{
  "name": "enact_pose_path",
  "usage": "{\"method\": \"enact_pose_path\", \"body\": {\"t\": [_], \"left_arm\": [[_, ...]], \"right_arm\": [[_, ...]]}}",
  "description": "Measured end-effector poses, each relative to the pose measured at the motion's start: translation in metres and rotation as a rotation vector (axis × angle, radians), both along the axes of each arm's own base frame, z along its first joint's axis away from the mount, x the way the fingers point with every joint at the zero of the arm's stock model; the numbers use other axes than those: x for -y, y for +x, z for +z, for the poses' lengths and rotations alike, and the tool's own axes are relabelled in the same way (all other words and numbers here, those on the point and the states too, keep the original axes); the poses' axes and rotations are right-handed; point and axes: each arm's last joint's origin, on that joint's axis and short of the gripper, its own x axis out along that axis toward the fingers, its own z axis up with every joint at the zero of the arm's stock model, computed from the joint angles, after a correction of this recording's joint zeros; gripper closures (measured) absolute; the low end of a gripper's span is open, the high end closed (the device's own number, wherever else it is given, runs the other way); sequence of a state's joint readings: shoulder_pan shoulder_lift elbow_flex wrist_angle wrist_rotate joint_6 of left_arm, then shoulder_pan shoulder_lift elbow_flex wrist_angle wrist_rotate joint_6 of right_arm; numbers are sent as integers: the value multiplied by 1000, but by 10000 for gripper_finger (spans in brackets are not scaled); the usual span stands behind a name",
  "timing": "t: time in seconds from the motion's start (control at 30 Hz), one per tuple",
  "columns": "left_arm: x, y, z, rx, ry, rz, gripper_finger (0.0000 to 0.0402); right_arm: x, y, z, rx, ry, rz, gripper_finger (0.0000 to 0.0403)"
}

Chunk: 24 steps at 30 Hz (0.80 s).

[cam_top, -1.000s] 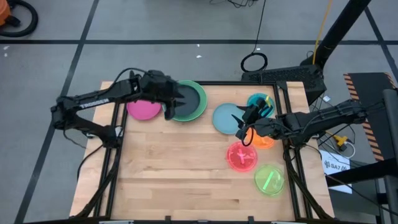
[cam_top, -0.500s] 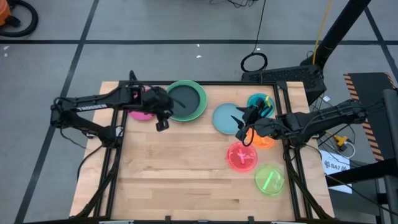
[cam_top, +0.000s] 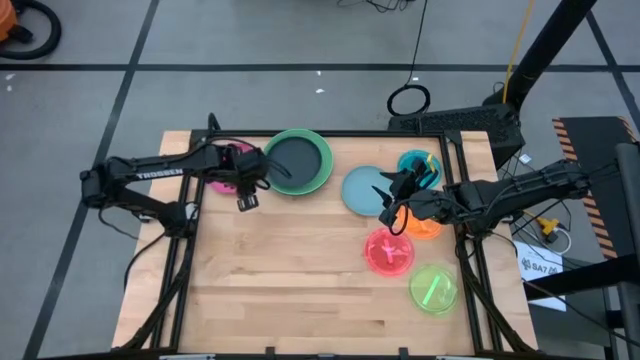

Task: Stack plastic plates
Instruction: Stack the pink plate on the black plate

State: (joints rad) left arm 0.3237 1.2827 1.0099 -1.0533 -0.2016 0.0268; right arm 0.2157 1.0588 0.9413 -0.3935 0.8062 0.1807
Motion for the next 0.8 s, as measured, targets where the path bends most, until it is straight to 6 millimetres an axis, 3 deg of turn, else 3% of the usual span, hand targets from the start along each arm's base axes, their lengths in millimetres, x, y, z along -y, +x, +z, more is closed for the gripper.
{"method": "enact_pose_path", "body": {"t": [0.27, 0.57, 0.8], "left_arm": [[-23, -22, -41, -68, -29, 126, 252], [-49, -40, -55, -36, -39, 298, 252], [-51, -46, -61, -3, -142, 300, 252]], "right_arm": [[0, 0, 0, -5, -8, 2, 220], [0, 0, 0, -15, -22, 5, 220], [0, 0, 0, -20, -29, 9, 220]]}}
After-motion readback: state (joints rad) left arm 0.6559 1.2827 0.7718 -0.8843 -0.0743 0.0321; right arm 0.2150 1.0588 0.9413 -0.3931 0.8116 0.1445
